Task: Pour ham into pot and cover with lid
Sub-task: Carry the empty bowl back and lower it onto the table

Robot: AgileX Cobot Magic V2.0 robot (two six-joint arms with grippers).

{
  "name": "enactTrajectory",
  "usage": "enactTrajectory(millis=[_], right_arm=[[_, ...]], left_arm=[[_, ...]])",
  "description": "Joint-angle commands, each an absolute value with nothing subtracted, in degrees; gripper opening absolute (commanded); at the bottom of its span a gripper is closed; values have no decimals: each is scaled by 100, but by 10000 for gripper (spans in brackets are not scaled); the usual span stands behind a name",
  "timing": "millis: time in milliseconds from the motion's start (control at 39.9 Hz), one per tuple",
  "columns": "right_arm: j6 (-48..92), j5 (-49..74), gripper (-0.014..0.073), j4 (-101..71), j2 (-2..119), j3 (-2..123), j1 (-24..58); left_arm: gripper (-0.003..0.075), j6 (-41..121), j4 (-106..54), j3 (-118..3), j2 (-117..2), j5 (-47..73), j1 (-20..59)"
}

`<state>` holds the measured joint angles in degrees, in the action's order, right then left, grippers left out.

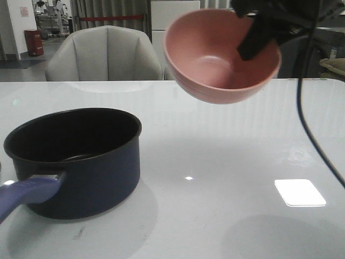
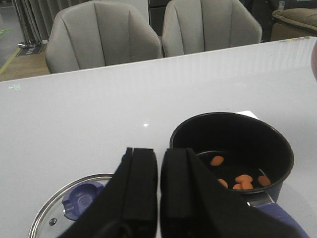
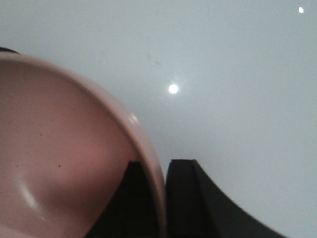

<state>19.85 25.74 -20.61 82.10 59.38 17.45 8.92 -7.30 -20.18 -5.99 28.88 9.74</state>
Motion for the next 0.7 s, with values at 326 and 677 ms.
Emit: enactTrajectory(millis=[326, 677], right_arm=[[1362, 3614, 137, -2040, 8489, 6141, 487], [1367, 3627, 209, -1963, 9380, 6141, 319]], left_arm=[[124, 829, -793, -2172, -659, 2487, 1013], [124, 829, -793, -2172, -659, 2478, 1013]])
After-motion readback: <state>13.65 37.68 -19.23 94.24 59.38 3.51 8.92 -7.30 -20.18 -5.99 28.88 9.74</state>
